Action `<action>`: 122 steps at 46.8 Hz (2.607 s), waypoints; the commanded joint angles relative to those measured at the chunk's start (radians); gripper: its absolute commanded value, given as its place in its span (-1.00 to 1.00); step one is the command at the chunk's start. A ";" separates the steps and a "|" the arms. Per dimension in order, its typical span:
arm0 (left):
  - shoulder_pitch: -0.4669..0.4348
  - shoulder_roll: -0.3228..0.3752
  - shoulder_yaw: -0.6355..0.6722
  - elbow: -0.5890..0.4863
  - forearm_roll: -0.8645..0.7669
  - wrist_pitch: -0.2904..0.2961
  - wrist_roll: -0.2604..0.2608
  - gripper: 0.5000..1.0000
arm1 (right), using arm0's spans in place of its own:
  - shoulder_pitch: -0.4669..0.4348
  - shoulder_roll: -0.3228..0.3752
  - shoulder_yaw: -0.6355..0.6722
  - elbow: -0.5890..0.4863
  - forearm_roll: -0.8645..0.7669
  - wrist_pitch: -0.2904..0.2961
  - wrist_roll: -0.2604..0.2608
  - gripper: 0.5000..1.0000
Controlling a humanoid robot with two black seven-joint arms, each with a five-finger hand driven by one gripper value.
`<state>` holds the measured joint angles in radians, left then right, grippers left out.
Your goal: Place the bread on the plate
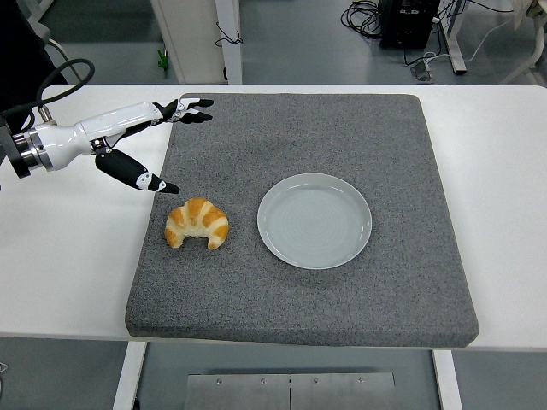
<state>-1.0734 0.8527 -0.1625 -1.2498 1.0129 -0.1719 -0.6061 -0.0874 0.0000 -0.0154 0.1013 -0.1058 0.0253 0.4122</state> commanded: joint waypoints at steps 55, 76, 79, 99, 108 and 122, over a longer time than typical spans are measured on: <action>0.064 -0.115 0.121 0.046 0.297 0.173 0.034 0.66 | 0.000 0.000 0.000 0.000 0.000 -0.001 -0.001 1.00; 0.076 -0.142 0.123 0.062 0.294 0.213 0.074 0.65 | 0.000 0.000 0.000 0.000 0.000 0.001 -0.001 1.00; 0.076 -0.150 0.123 0.070 0.294 0.221 0.075 0.64 | 0.000 0.000 0.000 0.000 0.000 0.001 0.000 1.00; 0.095 -0.185 0.123 0.107 0.294 0.245 0.089 0.53 | 0.000 0.000 0.000 0.000 0.000 0.001 0.000 1.00; 0.098 -0.188 0.124 0.112 0.296 0.253 0.089 0.41 | 0.000 0.000 0.000 0.000 0.000 0.001 -0.001 1.00; 0.096 -0.196 0.144 0.113 0.296 0.253 0.088 0.10 | 0.000 0.000 0.000 0.000 0.000 0.001 -0.001 1.00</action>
<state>-0.9756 0.6583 -0.0348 -1.1367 1.3099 0.0820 -0.5191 -0.0874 0.0000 -0.0151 0.1015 -0.1058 0.0253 0.4120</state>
